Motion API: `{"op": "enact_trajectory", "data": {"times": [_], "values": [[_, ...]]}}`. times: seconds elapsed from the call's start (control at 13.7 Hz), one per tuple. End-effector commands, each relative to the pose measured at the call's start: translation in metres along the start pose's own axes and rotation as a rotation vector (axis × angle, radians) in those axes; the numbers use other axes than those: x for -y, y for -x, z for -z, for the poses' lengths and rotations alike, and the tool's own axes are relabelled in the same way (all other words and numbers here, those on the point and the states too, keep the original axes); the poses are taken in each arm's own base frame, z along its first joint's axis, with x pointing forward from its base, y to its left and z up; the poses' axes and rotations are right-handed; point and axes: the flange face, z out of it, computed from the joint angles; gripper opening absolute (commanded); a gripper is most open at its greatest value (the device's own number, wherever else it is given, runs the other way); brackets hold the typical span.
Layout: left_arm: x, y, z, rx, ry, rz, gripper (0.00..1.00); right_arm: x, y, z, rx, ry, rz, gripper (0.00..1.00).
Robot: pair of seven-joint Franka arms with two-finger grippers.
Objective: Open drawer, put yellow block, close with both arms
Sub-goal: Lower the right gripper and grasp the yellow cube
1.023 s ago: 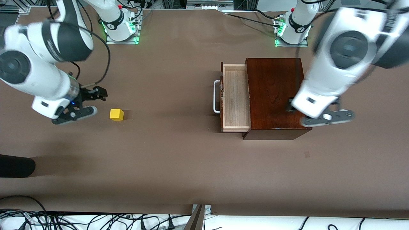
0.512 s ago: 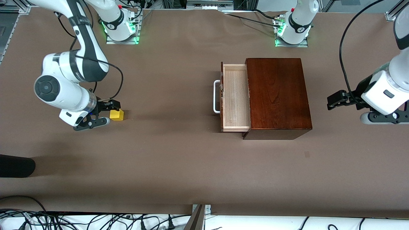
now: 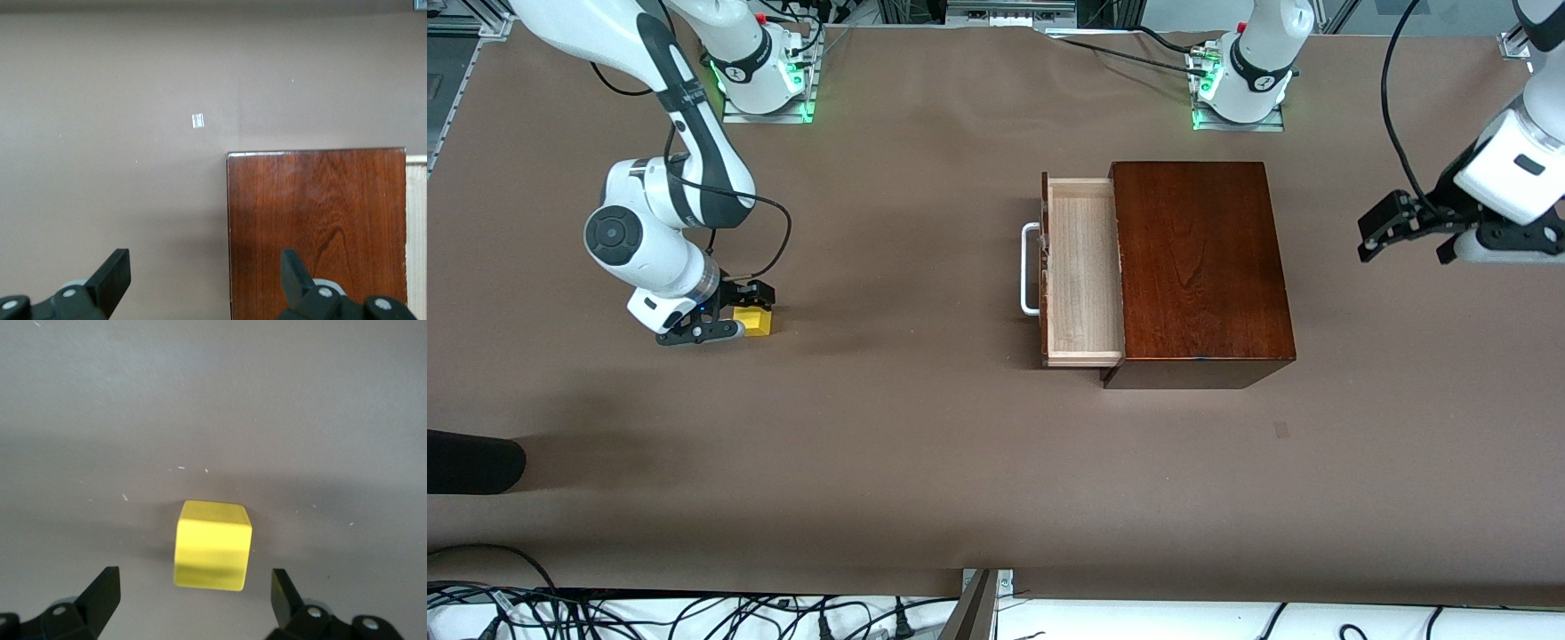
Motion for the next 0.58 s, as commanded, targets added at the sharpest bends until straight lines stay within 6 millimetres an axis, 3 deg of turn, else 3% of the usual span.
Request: {"op": "enact_trajectory", "data": {"times": [0.0,0.29,0.37,0.44,0.51], "values": [[-0.004,0.004,-0.006,0.003,0.008,-0.025,1.0,-0.003,0.006,-0.018,-0.02,-0.01,-0.026,1.0],[-0.003,0.004,-0.007,0.01,0.006,-0.031,1.0,-0.004,0.002,-0.04,-0.046,-0.001,-0.04,1.0],[-0.003,0.004,-0.007,0.013,0.006,-0.032,1.0,-0.005,0.002,-0.049,-0.051,0.001,-0.042,0.96],[-0.004,0.004,-0.008,0.016,0.006,-0.034,1.0,-0.005,0.002,-0.053,-0.052,0.003,-0.042,0.84],[-0.006,0.004,-0.008,0.016,0.004,-0.037,1.0,-0.005,0.001,-0.052,-0.054,0.003,-0.04,0.6]]}}
